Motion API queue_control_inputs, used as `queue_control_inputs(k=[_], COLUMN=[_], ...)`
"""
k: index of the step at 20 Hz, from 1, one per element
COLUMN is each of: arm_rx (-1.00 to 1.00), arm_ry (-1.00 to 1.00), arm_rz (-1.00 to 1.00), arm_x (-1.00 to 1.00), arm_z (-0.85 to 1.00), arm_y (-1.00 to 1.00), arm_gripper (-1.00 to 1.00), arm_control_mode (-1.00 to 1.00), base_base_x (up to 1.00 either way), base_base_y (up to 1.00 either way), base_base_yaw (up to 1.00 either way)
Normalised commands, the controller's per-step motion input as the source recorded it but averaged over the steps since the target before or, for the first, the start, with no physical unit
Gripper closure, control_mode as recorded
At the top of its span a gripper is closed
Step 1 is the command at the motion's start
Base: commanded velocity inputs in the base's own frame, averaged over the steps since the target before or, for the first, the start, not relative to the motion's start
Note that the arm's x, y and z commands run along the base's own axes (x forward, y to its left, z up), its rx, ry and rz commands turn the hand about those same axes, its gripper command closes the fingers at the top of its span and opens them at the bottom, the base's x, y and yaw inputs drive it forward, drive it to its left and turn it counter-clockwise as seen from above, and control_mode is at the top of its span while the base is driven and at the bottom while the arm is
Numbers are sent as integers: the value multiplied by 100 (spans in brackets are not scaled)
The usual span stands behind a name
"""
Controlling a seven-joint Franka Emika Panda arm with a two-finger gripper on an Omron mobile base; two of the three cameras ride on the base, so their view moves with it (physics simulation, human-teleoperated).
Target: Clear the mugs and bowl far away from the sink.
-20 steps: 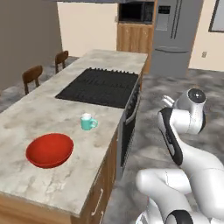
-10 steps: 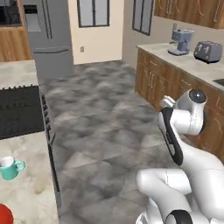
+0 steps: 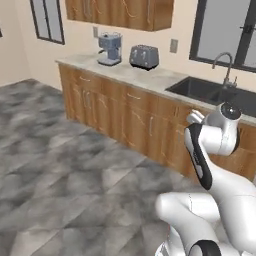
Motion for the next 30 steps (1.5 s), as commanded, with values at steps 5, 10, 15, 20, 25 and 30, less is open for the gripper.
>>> queue_control_inputs(k=[5, 10, 15, 20, 25, 30], arm_rx=[0, 0, 0, 0, 0, 0], arm_ry=[0, 0, 0, 0, 0, 0], arm_rz=[0, 0, 0, 0, 0, 0], arm_x=[0, 0, 0, 0, 0, 0], arm_z=[0, 0, 0, 0, 0, 0], arm_y=[0, 0, 0, 0, 0, 0], arm_gripper=[-100, -100, -100, -100, -100, -100], arm_control_mode=[100, 100, 100, 100, 100, 100], base_base_x=[100, 100, 100, 82, 46, 32], base_base_y=[26, 46, 8, -87, -94, -98], base_base_yaw=[-75, -73, -58, -20, -12, -8])
